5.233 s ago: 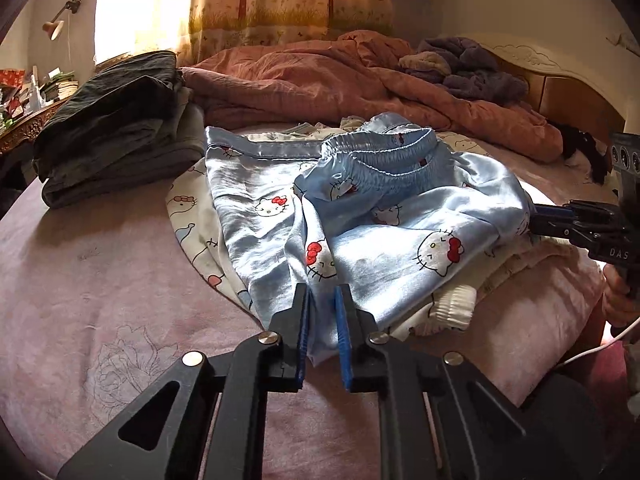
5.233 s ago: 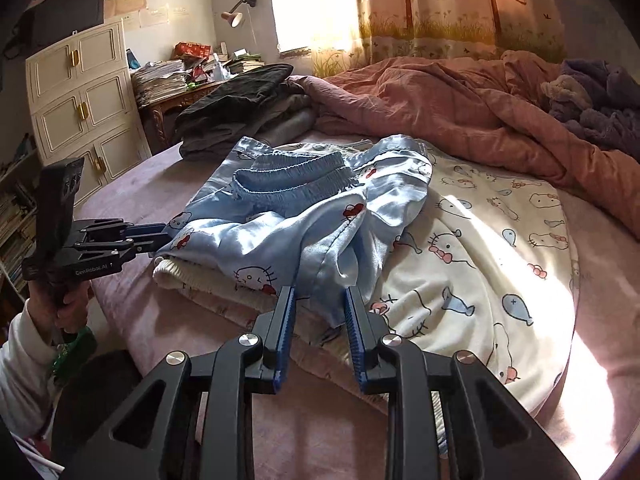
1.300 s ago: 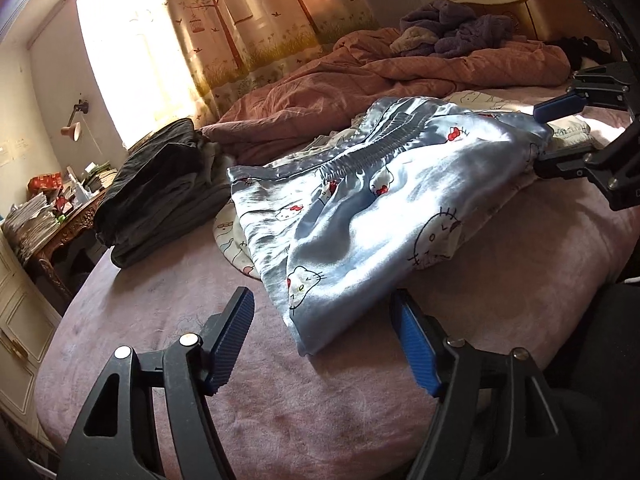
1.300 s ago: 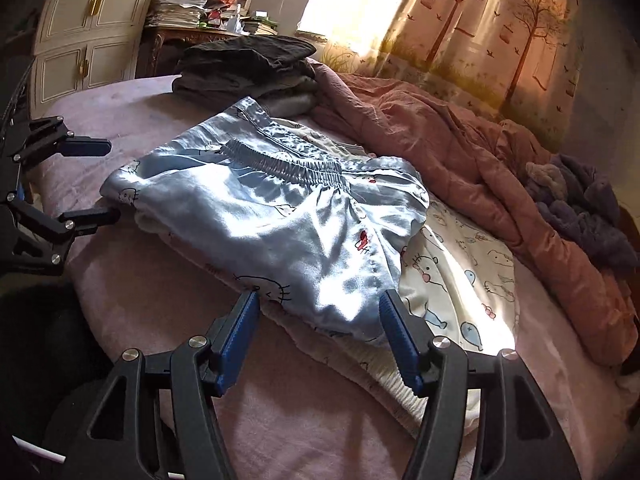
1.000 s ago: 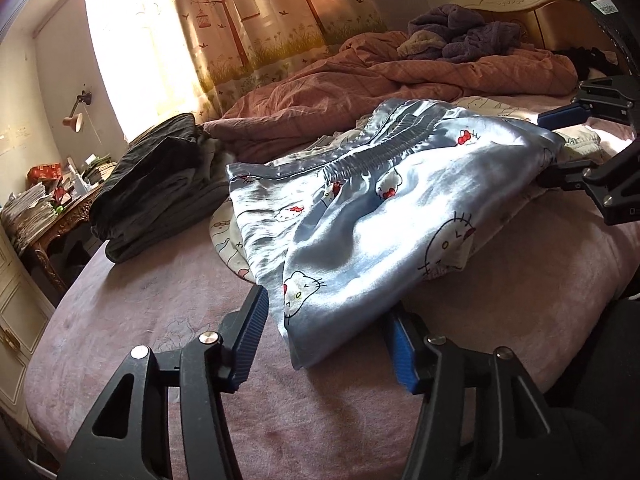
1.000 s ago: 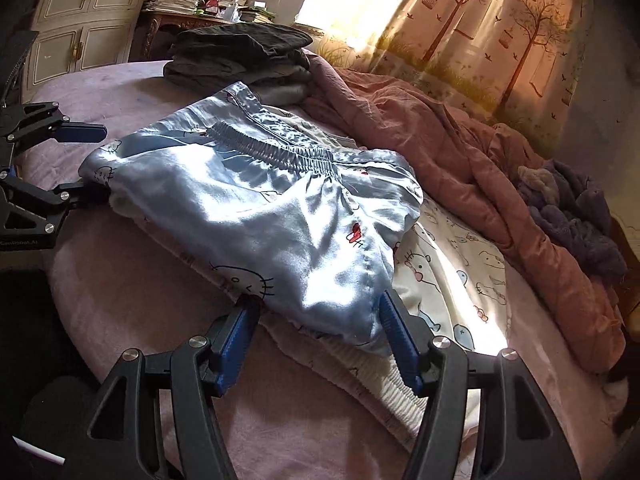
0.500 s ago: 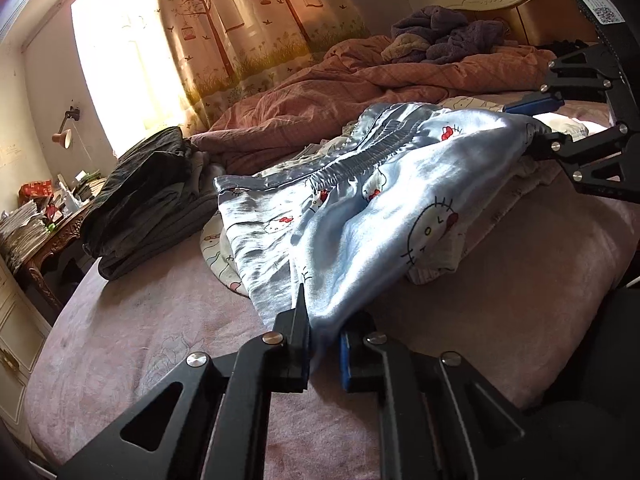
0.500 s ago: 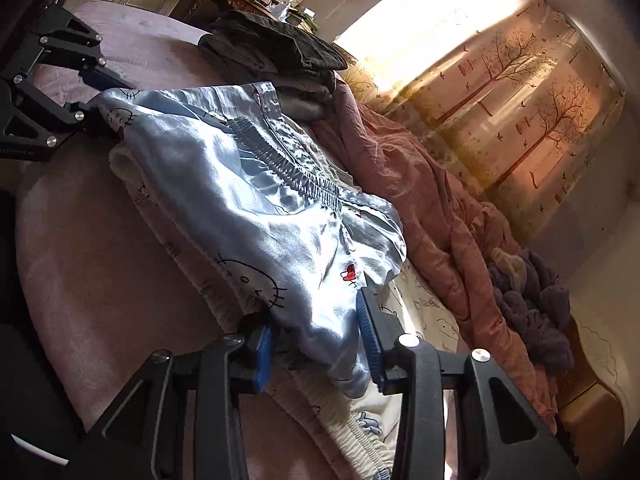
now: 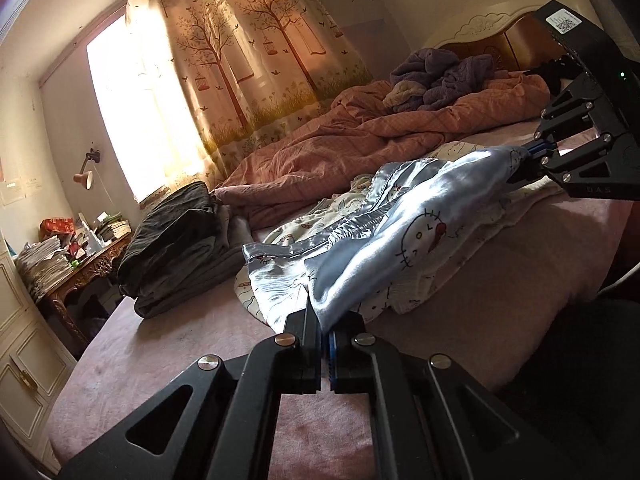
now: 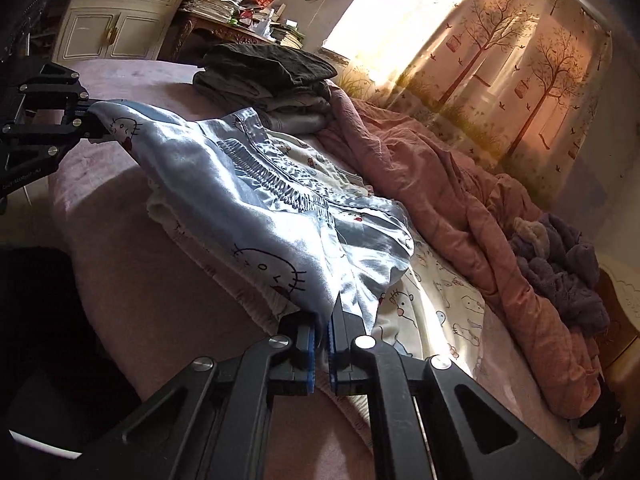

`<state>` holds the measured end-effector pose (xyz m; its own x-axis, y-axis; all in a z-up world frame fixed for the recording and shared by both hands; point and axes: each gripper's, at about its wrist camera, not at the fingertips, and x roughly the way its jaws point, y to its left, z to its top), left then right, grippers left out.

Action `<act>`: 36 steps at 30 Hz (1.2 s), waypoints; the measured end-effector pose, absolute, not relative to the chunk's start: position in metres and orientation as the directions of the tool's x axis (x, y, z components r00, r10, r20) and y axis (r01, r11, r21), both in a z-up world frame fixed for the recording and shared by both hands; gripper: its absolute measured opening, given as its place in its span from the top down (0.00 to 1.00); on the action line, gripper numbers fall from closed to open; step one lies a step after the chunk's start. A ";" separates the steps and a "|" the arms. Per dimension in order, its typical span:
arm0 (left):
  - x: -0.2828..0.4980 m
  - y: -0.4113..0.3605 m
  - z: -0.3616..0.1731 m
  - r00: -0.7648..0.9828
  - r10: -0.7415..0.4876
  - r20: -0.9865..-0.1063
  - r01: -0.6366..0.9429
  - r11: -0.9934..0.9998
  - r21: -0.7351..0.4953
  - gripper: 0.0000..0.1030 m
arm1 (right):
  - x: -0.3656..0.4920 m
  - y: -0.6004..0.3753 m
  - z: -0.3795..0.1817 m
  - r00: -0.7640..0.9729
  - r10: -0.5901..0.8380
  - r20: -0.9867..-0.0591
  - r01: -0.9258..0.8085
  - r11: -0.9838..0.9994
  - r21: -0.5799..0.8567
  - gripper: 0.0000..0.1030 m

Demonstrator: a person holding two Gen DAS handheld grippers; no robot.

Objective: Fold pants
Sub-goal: 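Fold the pants lengthwise with the right tool while the left tool holds its edge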

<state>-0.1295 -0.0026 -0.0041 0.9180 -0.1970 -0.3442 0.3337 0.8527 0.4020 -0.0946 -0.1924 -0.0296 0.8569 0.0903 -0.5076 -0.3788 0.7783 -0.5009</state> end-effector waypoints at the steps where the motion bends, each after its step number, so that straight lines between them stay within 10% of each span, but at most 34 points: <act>1: -0.134 -0.002 -0.003 0.916 -0.205 -0.344 0.340 0.851 0.400 0.98 | -0.100 -0.195 -0.028 0.853 0.103 -0.512 -0.386 0.786 -0.483 0.96; 25: -0.162 0.011 0.009 0.894 -0.232 -0.383 0.363 0.875 0.319 0.98 | -0.137 -0.204 -0.017 0.753 0.275 -0.598 -0.528 0.795 -0.300 0.96; 36: -0.061 0.018 0.045 0.718 -0.308 -0.624 0.466 0.879 0.102 0.98 | -0.045 -0.213 0.026 0.589 0.356 -0.726 -0.627 0.768 -0.132 0.96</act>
<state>-0.0613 0.0182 0.0450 0.7181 -0.3083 -0.6239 0.4661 0.8788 0.1022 -0.0451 -0.2134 0.0264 0.5886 0.3556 -0.7260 -0.6266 0.7681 -0.1319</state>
